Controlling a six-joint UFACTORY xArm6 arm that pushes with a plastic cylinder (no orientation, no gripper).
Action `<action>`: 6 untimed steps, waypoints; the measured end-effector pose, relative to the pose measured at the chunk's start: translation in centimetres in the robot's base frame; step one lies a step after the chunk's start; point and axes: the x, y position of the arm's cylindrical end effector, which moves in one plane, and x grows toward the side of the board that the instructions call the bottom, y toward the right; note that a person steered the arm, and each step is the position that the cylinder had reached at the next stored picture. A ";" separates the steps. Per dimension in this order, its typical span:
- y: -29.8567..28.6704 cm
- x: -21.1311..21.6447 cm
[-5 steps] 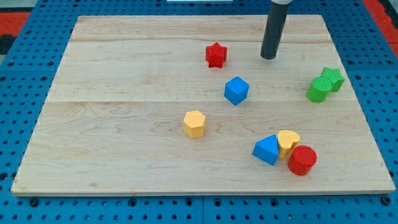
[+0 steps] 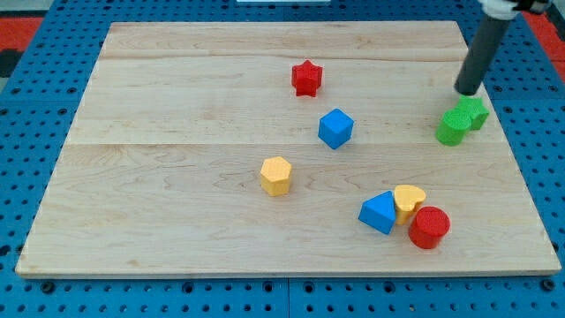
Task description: Move the yellow heart in between the blue cube and blue triangle
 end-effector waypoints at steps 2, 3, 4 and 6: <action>6.2 13.8; 3.1 21.9; -4.9 23.7; -14.9 20.5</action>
